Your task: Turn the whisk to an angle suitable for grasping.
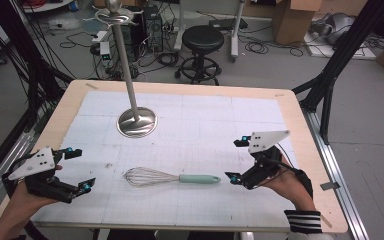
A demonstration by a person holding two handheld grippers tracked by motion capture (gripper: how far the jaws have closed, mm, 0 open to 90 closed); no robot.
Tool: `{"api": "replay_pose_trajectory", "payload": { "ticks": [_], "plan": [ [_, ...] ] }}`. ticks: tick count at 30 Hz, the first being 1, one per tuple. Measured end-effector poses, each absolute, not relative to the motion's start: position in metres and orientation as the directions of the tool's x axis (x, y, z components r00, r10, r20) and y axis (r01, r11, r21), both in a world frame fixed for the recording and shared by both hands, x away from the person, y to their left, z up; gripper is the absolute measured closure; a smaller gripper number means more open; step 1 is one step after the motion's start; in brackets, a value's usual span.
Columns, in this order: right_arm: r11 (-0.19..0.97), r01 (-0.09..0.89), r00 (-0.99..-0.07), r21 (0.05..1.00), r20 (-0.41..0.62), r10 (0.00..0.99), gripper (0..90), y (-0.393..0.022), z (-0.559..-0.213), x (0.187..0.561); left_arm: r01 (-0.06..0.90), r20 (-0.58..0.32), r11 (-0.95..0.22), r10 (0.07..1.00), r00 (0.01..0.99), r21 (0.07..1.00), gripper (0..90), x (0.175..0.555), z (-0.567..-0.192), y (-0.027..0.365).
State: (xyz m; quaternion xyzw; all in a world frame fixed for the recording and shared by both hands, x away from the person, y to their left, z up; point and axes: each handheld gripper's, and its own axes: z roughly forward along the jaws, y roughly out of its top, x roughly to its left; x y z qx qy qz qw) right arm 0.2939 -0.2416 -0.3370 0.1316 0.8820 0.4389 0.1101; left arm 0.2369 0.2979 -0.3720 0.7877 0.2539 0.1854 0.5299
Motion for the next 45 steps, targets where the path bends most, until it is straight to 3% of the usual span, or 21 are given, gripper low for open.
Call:
{"api": "replay_pose_trajectory", "payload": {
  "ticks": [16, 33, 43, 45],
  "plan": [
    [0.722, 0.067, -0.987, 0.688, -0.061, 0.149, 0.5, -0.172, -0.351, 0.311, 0.200, 0.021, -0.304, 0.595, 0.804, 0.932, 1.7, 0.237, -0.372, 0.299],
    [0.822, 0.033, -0.996, 0.568, -0.052, 0.076, 0.7, -0.132, -0.381, 0.316, 0.202, 0.019, -0.304, 0.592, 0.806, 0.931, 1.7, 0.238, -0.372, 0.298],
    [0.848, 0.048, -0.996, 0.528, -0.034, 0.078, 7.1, -0.120, -0.394, 0.323, 0.201, 0.018, -0.304, 0.589, 0.808, 0.931, 1.7, 0.238, -0.372, 0.298],
    [0.854, 0.038, -0.997, 0.519, -0.032, 0.064, 15.3, -0.118, -0.396, 0.324, 0.199, 0.019, -0.305, 0.587, 0.809, 0.931, 1.8, 0.238, -0.372, 0.298]
  ]
}}
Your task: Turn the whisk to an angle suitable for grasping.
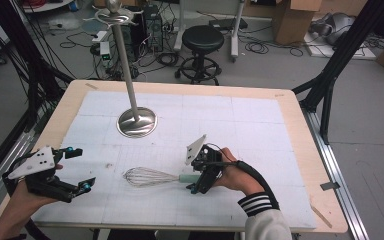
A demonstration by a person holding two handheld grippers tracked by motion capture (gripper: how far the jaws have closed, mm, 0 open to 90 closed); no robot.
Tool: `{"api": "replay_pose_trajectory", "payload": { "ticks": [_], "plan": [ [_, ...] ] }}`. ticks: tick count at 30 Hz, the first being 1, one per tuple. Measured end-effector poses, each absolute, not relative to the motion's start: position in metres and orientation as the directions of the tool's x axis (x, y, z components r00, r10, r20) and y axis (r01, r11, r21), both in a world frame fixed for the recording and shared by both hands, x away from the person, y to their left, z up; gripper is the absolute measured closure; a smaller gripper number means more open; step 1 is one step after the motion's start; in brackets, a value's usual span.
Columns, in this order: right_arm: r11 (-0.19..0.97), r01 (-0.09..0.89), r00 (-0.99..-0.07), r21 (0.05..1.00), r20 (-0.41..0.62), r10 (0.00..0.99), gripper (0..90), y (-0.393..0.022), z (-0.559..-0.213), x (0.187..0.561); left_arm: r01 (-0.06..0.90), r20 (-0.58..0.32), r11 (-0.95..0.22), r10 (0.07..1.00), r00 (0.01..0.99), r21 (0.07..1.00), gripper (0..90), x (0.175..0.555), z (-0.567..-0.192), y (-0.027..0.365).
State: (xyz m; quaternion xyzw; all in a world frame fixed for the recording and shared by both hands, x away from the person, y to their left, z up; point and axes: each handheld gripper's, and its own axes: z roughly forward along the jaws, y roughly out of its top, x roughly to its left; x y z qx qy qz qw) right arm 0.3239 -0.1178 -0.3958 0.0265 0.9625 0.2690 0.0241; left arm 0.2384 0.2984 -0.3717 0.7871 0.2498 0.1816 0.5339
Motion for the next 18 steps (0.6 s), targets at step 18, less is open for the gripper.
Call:
{"api": "replay_pose_trajectory", "payload": {
  "ticks": [18],
  "plan": [
    [0.894, 0.056, -0.998, 0.444, -0.001, 0.063, 43.6, -0.107, -0.411, 0.327, 0.201, 0.018, -0.307, 0.587, 0.810, 0.930, 1.7, 0.239, -0.373, 0.299]
  ]
}}
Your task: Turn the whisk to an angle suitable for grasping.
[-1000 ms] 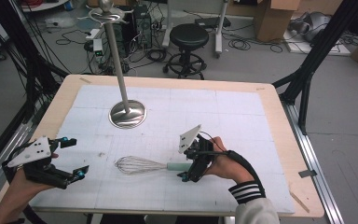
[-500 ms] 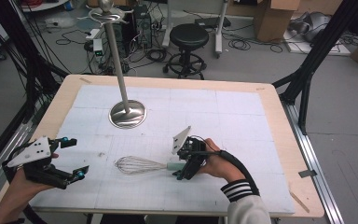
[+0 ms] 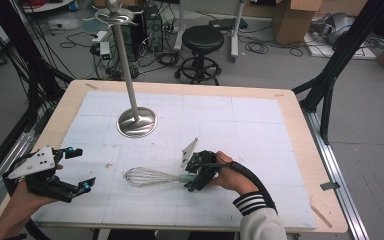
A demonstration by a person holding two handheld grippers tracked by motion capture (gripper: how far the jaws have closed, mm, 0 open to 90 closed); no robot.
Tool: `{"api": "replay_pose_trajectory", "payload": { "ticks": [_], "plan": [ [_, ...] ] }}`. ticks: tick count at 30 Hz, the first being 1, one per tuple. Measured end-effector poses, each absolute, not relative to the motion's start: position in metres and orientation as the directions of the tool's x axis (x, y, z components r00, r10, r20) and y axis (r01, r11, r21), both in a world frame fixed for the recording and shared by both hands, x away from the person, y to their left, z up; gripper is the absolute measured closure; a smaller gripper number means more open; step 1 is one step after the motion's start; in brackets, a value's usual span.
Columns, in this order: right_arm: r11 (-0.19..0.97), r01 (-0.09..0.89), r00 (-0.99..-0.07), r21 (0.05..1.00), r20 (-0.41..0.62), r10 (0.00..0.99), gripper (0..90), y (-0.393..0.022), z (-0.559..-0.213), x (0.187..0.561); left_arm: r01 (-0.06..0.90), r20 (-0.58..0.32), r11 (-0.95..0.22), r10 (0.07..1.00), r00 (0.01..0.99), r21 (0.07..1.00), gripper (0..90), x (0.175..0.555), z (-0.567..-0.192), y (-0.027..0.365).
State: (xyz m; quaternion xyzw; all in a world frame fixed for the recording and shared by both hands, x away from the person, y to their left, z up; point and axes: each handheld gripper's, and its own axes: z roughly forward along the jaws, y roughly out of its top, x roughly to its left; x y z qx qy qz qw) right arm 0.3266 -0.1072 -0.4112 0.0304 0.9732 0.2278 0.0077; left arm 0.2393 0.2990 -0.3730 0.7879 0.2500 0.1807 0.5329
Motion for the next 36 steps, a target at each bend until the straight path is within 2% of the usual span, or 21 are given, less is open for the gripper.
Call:
{"api": "replay_pose_trajectory", "payload": {
  "ticks": [8, 14, 19, 25, 36],
  "plan": [
    [0.907, 0.054, -0.998, 0.417, -0.013, 0.065, 53.7, -0.103, -0.416, 0.328, 0.202, 0.018, -0.307, 0.587, 0.810, 0.930, 1.7, 0.239, -0.373, 0.299],
    [0.917, 0.044, -0.998, 0.397, -0.015, 0.054, 67.5, -0.099, -0.416, 0.327, 0.202, 0.021, -0.312, 0.587, 0.810, 0.928, 1.7, 0.240, -0.373, 0.299],
    [0.922, 0.027, -0.999, 0.386, -0.023, 0.039, 68.9, -0.098, -0.415, 0.326, 0.203, 0.018, -0.309, 0.587, 0.809, 0.929, 1.7, 0.240, -0.373, 0.298],
    [0.916, 0.046, -0.999, 0.398, 0.017, 0.043, 69.3, -0.099, -0.414, 0.327, 0.205, 0.016, -0.307, 0.590, 0.808, 0.929, 1.7, 0.240, -0.373, 0.299],
    [0.884, 0.018, -1.000, 0.467, 0.021, 0.009, 69.4, -0.108, -0.399, 0.325, 0.201, 0.018, -0.303, 0.590, 0.807, 0.932, 1.7, 0.239, -0.372, 0.301]
  ]
}}
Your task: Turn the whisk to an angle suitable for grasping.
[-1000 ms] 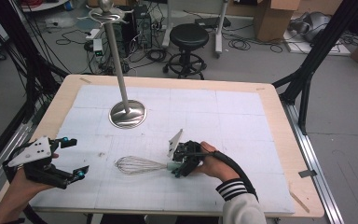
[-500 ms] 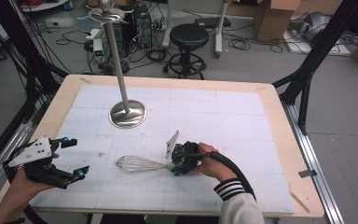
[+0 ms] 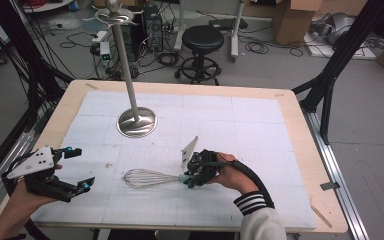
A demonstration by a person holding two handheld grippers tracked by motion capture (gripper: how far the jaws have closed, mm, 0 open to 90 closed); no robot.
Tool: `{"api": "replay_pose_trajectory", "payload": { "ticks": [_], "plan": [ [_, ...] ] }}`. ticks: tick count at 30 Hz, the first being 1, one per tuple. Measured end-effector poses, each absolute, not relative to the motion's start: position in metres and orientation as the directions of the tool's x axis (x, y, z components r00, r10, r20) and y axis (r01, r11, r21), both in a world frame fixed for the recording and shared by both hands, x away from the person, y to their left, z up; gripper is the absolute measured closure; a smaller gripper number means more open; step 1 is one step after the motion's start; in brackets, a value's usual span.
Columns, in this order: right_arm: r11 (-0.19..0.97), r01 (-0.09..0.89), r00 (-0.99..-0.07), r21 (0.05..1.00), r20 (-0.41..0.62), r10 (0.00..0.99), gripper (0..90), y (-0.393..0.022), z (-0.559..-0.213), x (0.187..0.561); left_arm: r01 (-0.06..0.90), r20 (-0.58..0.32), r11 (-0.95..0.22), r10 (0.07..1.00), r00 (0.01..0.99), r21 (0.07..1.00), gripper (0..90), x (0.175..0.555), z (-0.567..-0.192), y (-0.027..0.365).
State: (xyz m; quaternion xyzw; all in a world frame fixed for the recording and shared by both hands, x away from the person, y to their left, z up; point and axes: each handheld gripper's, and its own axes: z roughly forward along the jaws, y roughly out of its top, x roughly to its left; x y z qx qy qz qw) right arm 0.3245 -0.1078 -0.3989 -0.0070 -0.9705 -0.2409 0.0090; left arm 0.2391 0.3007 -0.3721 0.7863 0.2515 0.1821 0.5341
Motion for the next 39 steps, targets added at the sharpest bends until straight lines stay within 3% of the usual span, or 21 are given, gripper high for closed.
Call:
{"api": "replay_pose_trajectory", "payload": {
  "ticks": [19, 39],
  "plan": [
    [0.836, 0.004, -1.000, 0.549, 0.001, 0.005, 69.3, -0.072, -0.371, 0.327, 0.191, 0.020, -0.299, 0.582, 0.813, 0.935, 1.7, 0.238, -0.369, 0.301],
    [0.783, 0.009, -1.000, 0.622, 0.025, -0.008, 69.2, -0.024, -0.389, 0.329, 0.182, 0.022, -0.288, 0.586, 0.810, 0.940, 1.7, 0.237, -0.367, 0.304]
  ]
}}
